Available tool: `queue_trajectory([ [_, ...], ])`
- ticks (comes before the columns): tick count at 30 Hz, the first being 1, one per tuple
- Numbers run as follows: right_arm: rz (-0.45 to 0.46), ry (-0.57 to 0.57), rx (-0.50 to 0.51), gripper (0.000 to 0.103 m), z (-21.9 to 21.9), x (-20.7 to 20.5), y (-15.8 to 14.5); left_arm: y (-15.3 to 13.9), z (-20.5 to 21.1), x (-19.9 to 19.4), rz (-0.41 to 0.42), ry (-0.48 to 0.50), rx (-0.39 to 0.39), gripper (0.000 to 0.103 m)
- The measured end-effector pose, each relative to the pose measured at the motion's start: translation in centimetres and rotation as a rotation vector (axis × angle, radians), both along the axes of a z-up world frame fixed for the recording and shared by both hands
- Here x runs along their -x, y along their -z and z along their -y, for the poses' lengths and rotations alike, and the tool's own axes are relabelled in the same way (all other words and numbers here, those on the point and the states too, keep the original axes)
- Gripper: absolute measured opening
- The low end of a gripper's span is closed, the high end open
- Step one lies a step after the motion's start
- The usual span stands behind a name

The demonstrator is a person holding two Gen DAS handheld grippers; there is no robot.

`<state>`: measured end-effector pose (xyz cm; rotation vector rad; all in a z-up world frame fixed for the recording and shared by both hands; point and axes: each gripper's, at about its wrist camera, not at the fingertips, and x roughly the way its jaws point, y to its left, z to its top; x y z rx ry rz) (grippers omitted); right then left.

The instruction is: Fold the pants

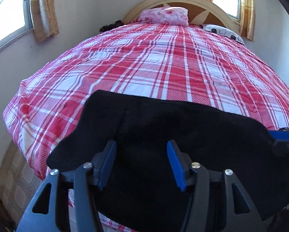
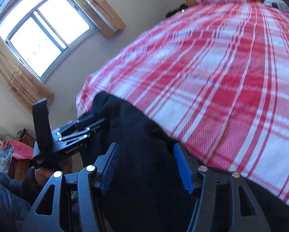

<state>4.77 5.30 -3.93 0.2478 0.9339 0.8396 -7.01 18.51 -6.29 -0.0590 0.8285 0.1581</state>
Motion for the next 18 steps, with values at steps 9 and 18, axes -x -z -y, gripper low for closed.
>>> queue_trajectory([
  [9,-0.027,-0.093,0.101,0.062,-2.0,2.0,0.7,0.3,0.3,-0.5,0.006,0.004,0.003,0.06],
  [18,-0.194,-0.065,-0.234,0.081,-2.3,-3.2,1.3,0.4,0.4,-0.6,0.004,0.002,-0.004,0.061],
])
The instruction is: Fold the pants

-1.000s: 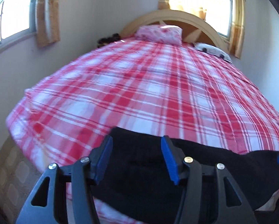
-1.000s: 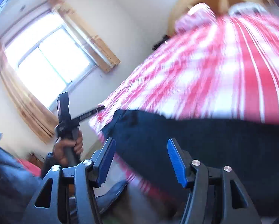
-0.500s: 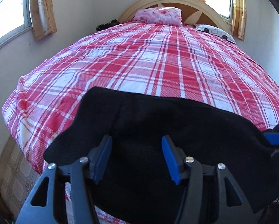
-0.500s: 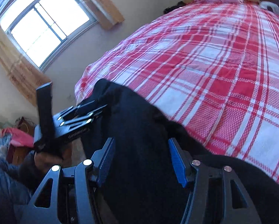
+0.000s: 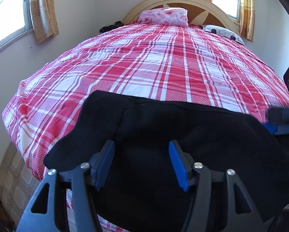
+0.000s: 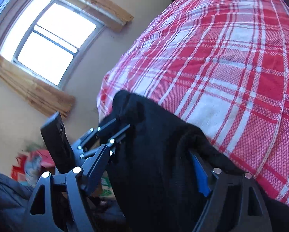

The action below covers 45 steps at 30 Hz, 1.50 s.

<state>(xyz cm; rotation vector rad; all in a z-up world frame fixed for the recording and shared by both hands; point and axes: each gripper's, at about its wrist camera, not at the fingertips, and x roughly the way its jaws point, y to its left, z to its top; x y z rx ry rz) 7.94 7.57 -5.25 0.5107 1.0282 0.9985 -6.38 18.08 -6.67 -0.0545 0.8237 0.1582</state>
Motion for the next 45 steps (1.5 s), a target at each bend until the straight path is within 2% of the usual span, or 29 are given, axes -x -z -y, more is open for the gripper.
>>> queue_trajectory([
  [1,-0.024,0.043,-0.044,0.081,0.9,-0.6,0.1,0.0,0.0,0.0,0.0,0.001,-0.001,0.061],
  [4,-0.134,0.207,-0.28,0.081,5.1,-2.6,1.6,0.1,0.0,0.0,0.0,0.003,0.0,0.061],
  [6,-0.172,0.296,-0.398,0.079,7.4,-3.4,2.6,0.1,0.1,-0.1,-0.002,0.007,-0.003,0.061],
  [8,-0.2,0.322,-0.481,0.079,8.6,-3.6,3.1,0.1,0.0,-0.1,-0.004,0.007,-0.001,0.061],
  [11,-0.162,0.292,-0.421,0.079,8.4,-2.7,1.5,0.0,0.1,-0.1,-0.002,0.005,-0.008,0.061],
  [13,-0.118,0.234,-0.309,0.079,7.4,-1.6,0.0,0.0,0.1,-0.1,-0.002,0.001,-0.008,0.062],
  [17,-0.069,0.161,-0.088,0.079,5.6,-0.6,-0.7,0.1,0.0,-0.2,-0.001,-0.003,-0.012,0.062],
  [19,-0.073,0.113,-0.04,0.079,4.6,0.0,-0.3,0.1,0.1,-0.2,-0.001,-0.001,-0.011,0.062],
  [21,-0.033,0.056,0.017,0.079,3.9,0.9,-0.5,0.1,0.1,-0.2,-0.003,0.001,-0.007,0.062],
  [27,-0.041,-0.085,0.114,0.08,1.6,2.2,-1.0,0.1,0.2,-0.2,0.001,0.005,-0.016,0.062],
  [29,-0.056,-0.116,0.115,0.08,0.3,1.4,-0.6,0.1,0.1,-0.2,0.002,0.004,-0.012,0.062],
  [32,-0.127,-0.14,0.026,0.08,-1.0,-0.4,0.4,0.1,0.1,-0.2,0.001,0.005,-0.012,0.062],
  [34,-0.135,-0.086,0.009,0.08,-1.4,-1.6,0.8,0.1,0.0,-0.2,0.0,0.01,-0.015,0.062],
  [36,-0.125,0.009,-0.051,0.077,-0.3,-2.7,1.0,0.1,0.0,-0.1,0.002,0.016,-0.011,0.062],
  [37,-0.135,0.05,-0.079,0.074,0.7,-3.2,1.1,0.1,-0.1,-0.1,0.005,0.021,-0.009,0.062],
  [40,-0.237,0.088,-0.2,0.056,3.0,-4.5,2.8,0.1,0.0,-0.1,0.006,0.023,-0.012,0.063],
  [41,-0.244,0.09,-0.196,0.046,3.4,-4.5,3.0,0.1,0.0,-0.1,0.004,0.022,-0.013,0.063],
  [43,-0.23,0.08,-0.157,0.045,4.2,-4.1,2.7,-0.1,0.0,-0.3,-0.006,0.022,-0.012,0.063],
  [45,-0.17,0.122,-0.095,0.048,5.8,-3.2,1.1,-0.3,-0.2,-0.4,-0.019,0.022,-0.001,0.063],
])
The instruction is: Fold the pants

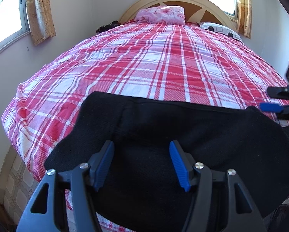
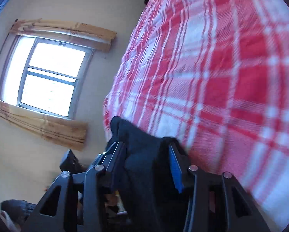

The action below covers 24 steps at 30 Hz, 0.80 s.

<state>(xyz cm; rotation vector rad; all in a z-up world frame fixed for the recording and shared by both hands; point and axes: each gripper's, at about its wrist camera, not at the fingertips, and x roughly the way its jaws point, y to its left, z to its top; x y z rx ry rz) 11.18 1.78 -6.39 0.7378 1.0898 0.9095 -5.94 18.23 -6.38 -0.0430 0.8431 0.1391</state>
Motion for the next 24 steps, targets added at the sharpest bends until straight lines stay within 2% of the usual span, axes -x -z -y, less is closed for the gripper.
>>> queue_trajectory([
  [2,0.075,0.1,0.101,0.048,3.2,1.0,-2.1,-0.3,-0.1,-0.1,-0.011,-0.013,0.014,0.063],
  [5,0.162,0.345,0.26,0.048,9.6,4.1,-5.1,-1.0,0.2,0.0,-0.003,-0.029,0.043,0.063],
  [8,0.244,0.601,0.49,0.052,15.3,9.2,-7.7,-1.9,1.6,0.0,0.037,0.017,0.088,0.063],
  [9,0.272,0.703,0.599,0.054,17.3,11.6,-8.4,-2.2,2.4,0.0,0.055,0.042,0.095,0.063],
  [11,0.296,0.838,0.778,0.055,19.9,15.0,-9.0,-2.4,3.6,-0.4,0.061,0.07,0.091,0.071],
  [12,0.304,0.885,0.872,0.056,21.5,16.5,-9.1,-2.2,4.1,-0.6,0.053,0.079,0.089,0.071],
  [15,0.299,0.934,1.147,0.057,24.9,18.7,-7.8,-1.0,4.8,-1.8,-0.008,0.07,0.118,0.071],
  [16,0.293,0.938,1.213,0.057,25.9,19.1,-7.1,-0.5,4.7,-2.1,-0.027,0.057,0.132,0.071],
  [18,0.271,0.929,1.299,0.057,27.0,19.0,-6.1,-0.3,5.2,-1.9,-0.01,0.044,0.097,0.072],
  [21,0.205,0.914,1.329,0.056,28.5,17.7,-4.4,-0.2,5.9,-1.8,-0.015,0.047,0.049,0.073],
  [23,0.152,0.895,1.291,0.056,29.4,16.9,-3.3,-0.2,5.8,-1.8,-0.018,0.042,0.045,0.074],
  [24,0.132,0.897,1.272,0.049,29.5,16.8,-2.8,-0.3,5.8,-1.8,-0.023,0.039,0.05,0.074],
])
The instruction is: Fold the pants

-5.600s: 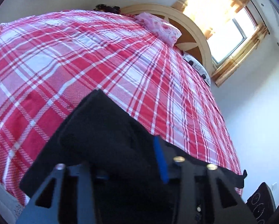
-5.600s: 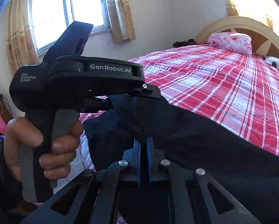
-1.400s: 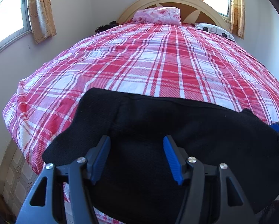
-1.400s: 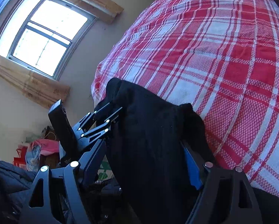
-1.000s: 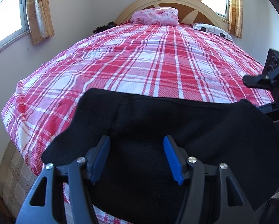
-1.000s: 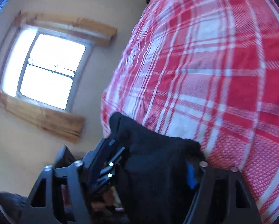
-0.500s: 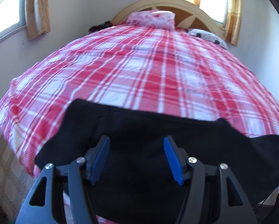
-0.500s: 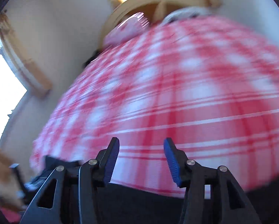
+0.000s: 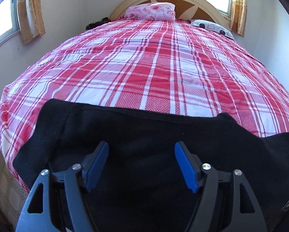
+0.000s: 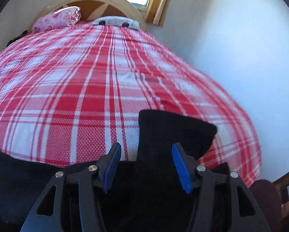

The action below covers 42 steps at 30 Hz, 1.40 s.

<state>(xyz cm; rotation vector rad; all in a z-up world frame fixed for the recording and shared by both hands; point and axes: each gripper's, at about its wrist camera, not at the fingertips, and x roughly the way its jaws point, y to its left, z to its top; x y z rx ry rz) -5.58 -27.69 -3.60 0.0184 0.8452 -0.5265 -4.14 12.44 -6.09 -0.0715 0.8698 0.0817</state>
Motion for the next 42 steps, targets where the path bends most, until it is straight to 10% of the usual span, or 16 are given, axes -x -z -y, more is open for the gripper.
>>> queue_trajectory([
  [3,0.057,0.042,-0.095,0.008,1.6,1.3,-0.5,0.1,-0.2,-0.1,-0.005,-0.002,0.003,0.074],
  [12,0.563,0.291,-0.598,0.008,8.8,17.0,-2.6,0.1,-0.1,-0.4,-0.013,-0.004,-0.008,0.077],
  [20,0.629,0.387,-0.726,0.008,8.8,22.1,2.2,0.0,0.0,-0.4,-0.015,-0.006,-0.011,0.078],
  [22,0.658,0.39,-0.775,0.015,8.6,22.3,2.5,-0.1,-0.1,-0.3,-0.014,-0.001,-0.01,0.078],
  [25,0.655,0.402,-0.778,0.064,8.2,22.1,3.0,-0.7,0.0,0.2,0.001,0.005,-0.021,0.078],
  [34,0.564,0.422,-0.742,0.066,8.1,19.5,4.5,-3.7,2.4,2.0,0.098,0.133,-0.048,0.078],
  [37,0.517,0.429,-0.723,0.038,8.3,18.2,4.6,-4.1,3.6,2.5,0.115,0.183,-0.058,0.078],
  [38,0.497,0.429,-0.74,0.009,8.6,17.8,4.9,-4.1,3.9,2.6,0.117,0.193,-0.061,0.078],
  [42,0.48,0.406,-0.722,0.001,9.0,17.7,4.3,-4.3,4.9,2.9,0.109,0.236,-0.044,0.078],
])
